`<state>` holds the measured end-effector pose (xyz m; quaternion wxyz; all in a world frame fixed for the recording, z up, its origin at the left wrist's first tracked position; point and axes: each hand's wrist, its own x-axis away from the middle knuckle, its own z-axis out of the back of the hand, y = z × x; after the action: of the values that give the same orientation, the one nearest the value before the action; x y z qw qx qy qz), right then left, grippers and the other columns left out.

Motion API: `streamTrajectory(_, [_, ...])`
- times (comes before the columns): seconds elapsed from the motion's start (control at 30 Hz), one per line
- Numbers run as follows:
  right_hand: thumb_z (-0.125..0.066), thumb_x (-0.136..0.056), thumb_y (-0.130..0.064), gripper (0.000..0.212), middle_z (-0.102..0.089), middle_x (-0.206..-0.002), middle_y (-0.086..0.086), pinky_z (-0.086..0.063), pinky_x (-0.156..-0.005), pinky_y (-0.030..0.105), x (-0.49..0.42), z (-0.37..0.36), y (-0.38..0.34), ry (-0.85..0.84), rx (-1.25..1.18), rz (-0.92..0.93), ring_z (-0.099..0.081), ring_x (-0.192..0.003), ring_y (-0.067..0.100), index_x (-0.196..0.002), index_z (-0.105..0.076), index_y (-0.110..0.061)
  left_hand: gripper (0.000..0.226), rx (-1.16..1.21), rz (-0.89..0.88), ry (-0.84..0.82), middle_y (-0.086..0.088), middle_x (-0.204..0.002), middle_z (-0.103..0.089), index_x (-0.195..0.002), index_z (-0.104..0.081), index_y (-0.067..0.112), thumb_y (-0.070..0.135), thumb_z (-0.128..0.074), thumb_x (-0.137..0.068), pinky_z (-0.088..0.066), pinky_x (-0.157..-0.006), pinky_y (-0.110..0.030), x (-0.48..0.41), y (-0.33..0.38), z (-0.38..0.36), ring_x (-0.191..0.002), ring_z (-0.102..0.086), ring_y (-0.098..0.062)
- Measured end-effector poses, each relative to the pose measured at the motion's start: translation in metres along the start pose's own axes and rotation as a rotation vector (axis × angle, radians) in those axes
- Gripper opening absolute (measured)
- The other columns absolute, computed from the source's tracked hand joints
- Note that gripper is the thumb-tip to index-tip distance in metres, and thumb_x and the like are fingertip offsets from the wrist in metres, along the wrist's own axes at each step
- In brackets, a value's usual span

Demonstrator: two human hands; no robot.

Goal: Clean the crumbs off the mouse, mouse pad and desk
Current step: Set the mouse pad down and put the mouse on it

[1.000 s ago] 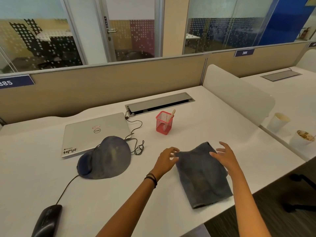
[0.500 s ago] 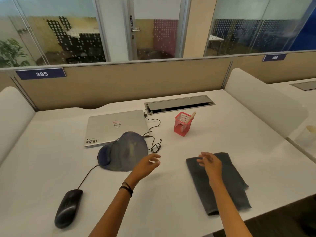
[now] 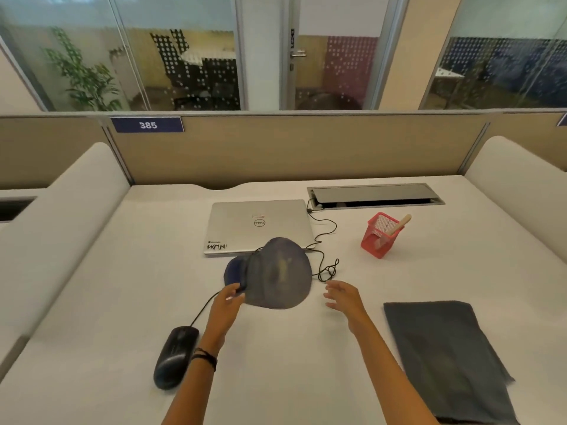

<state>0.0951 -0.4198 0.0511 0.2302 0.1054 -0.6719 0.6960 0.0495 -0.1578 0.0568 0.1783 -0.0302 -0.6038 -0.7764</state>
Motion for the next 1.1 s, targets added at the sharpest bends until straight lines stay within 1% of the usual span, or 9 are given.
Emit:
streamTrajectory(0.23, [-0.05,-0.091,-0.003,0.046,-0.057,-0.124,0.017,-0.053,-0.077,0.037,-0.015,-0.036,-0.003,-0.065,-0.034,-0.102,-0.061,-0.091,0.027,-0.135,-0.041,-0.011,0.048,0.12,0.137,0.018,-0.016,-0.14,-0.043,-0.139,-0.037,0.007,0.017,-0.054,-0.095,-0.041,-0.102,-0.041,-0.005,-0.012,0.012,-0.126,-0.045,-0.032])
streamTrajectory(0.33, [-0.048,-0.091,-0.001,0.043,-0.06,-0.111,0.018,-0.053,-0.066,0.031,-0.02,-0.044,-0.005,-0.059,-0.012,-0.108,-0.063,-0.075,0.023,-0.133,-0.041,-0.01,0.051,0.173,0.148,0.008,-0.015,-0.14,-0.045,-0.139,-0.037,0.008,0.016,-0.058,-0.093,-0.042,-0.102,-0.042,-0.008,-0.011,0.013,-0.126,-0.046,-0.032])
streamTrajectory(0.47, [-0.051,-0.091,-0.007,0.033,-0.063,-0.09,0.014,-0.046,-0.048,0.024,-0.023,-0.053,-0.006,-0.023,0.217,-0.06,-0.059,-0.056,0.016,-0.123,-0.046,-0.006,0.049,0.274,0.182,0.045,-0.016,-0.136,-0.049,-0.135,-0.041,0.008,0.013,-0.061,-0.091,-0.045,-0.095,-0.038,-0.011,-0.011,0.011,-0.118,-0.051,-0.029])
streamTrajectory(0.53, [-0.052,-0.091,-0.01,0.03,-0.065,-0.097,0.017,-0.044,-0.043,0.022,-0.022,-0.059,-0.008,-0.059,0.356,-0.003,-0.06,-0.053,0.017,-0.12,-0.046,-0.006,0.049,0.326,0.195,0.067,-0.016,-0.135,-0.05,-0.134,-0.042,0.008,0.012,-0.062,-0.09,-0.046,-0.091,-0.035,-0.012,-0.013,0.01,-0.114,-0.052,-0.027])
streamTrajectory(0.63, [-0.049,-0.09,-0.005,0.026,-0.068,-0.095,0.017,-0.05,-0.048,0.028,-0.02,-0.065,-0.012,-0.081,0.485,0.11,-0.063,-0.053,0.021,-0.113,-0.045,-0.014,0.053,0.371,0.221,0.1,-0.016,-0.136,-0.048,-0.137,-0.038,0.009,0.013,-0.062,-0.09,-0.046,-0.092,-0.035,-0.016,-0.015,0.008,-0.117,-0.051,-0.029])
streamTrajectory(0.73, [-0.046,-0.088,-0.002,0.028,-0.067,-0.086,0.012,-0.048,-0.043,0.026,-0.015,-0.065,-0.018,-0.046,0.468,0.181,-0.064,-0.056,0.02,-0.107,-0.048,-0.023,0.057,0.422,0.245,0.129,-0.017,-0.137,-0.047,-0.139,-0.036,0.009,0.013,-0.063,-0.089,-0.046,-0.096,-0.037,-0.019,-0.017,0.007,-0.121,-0.05,-0.031])
streamTrajectory(0.83, [-0.045,-0.09,0.0,0.027,-0.065,-0.084,0.013,-0.046,-0.044,0.025,-0.012,-0.064,-0.022,-0.042,0.398,0.197,-0.062,-0.065,0.025,-0.109,-0.052,-0.018,0.059,0.532,0.267,0.152,-0.021,-0.136,-0.048,-0.14,-0.035,0.007,0.009,-0.063,-0.088,-0.046,-0.101,-0.04,-0.021,-0.018,0.007,-0.121,-0.051,-0.034])
streamTrajectory(0.9, [-0.045,-0.092,0.001,0.024,-0.064,-0.079,0.01,-0.044,-0.042,0.023,-0.009,-0.062,-0.024,-0.063,0.364,0.194,-0.062,-0.062,0.022,-0.108,-0.052,-0.016,0.058,0.588,0.288,0.174,-0.022,-0.135,-0.048,-0.141,-0.035,0.007,0.007,-0.061,-0.089,-0.045,-0.102,-0.042,-0.021,-0.015,0.008,-0.122,-0.051,-0.035])
streamTrajectory(1.1, [-0.048,-0.094,-0.001,0.021,-0.066,-0.082,0.009,-0.042,-0.043,0.021,0.003,-0.049,-0.024,-0.136,0.232,0.154,-0.067,-0.061,0.021,-0.111,-0.05,-0.013,0.05,0.679,0.253,0.175,-0.028,-0.134,-0.047,-0.14,-0.033,0.003,0.001,-0.051,-0.094,-0.044,-0.096,-0.041,-0.011,-0.01,0.017,-0.123,-0.05,-0.041])
